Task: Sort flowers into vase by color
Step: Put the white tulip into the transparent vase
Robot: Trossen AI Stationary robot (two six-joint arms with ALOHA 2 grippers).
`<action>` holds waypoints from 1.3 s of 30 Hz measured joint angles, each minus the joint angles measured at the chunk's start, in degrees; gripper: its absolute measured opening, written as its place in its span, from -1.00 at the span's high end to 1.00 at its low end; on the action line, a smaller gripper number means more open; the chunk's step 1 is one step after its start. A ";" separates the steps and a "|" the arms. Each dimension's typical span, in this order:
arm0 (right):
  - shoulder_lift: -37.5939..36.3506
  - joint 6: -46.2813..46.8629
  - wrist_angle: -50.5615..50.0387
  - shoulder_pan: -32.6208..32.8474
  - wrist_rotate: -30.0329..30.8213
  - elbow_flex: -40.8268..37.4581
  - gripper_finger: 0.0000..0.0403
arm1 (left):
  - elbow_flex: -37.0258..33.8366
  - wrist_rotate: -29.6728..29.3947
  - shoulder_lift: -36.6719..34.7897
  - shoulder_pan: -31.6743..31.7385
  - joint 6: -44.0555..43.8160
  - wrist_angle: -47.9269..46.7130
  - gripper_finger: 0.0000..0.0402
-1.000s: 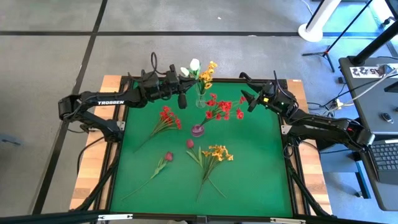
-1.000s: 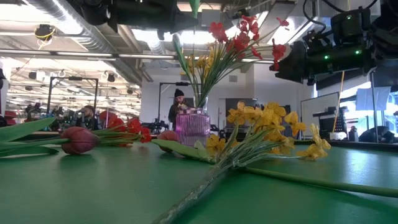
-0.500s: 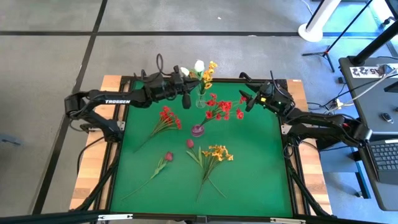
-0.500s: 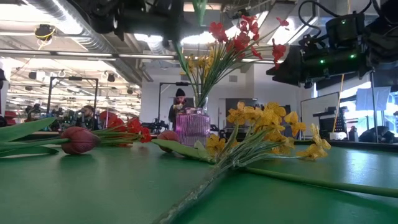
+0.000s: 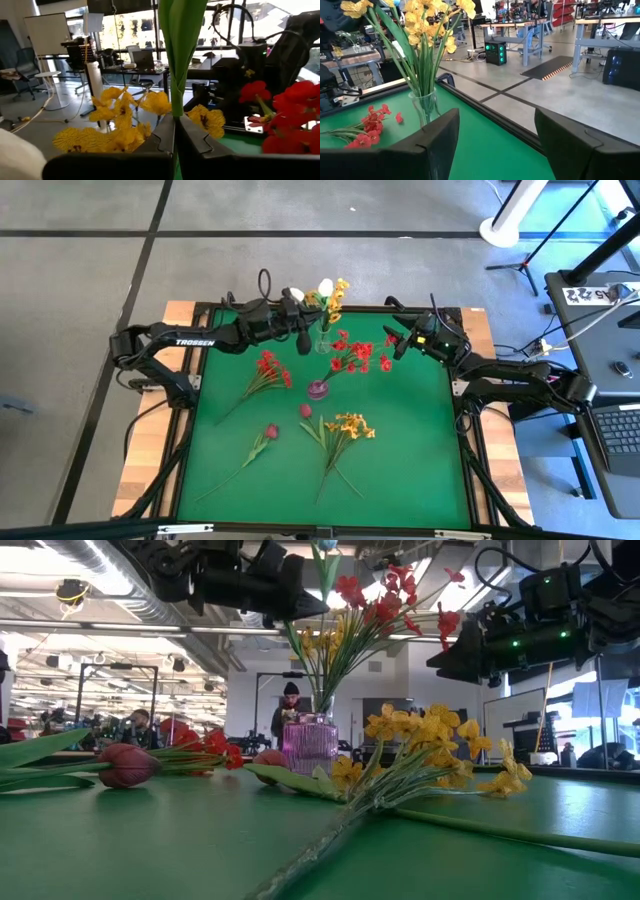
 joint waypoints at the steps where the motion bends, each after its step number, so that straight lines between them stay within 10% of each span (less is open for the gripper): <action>1: 0.00 -0.14 0.00 0.00 0.00 0.00 -0.27 | 0.00 -0.62 0.00 0.02 0.23 -0.23 1.00; 39: 0.00 -1.40 -1.86 0.00 -0.02 0.00 -0.27 | -0.09 -8.78 5.66 -1.68 -2.74 -1.94 0.91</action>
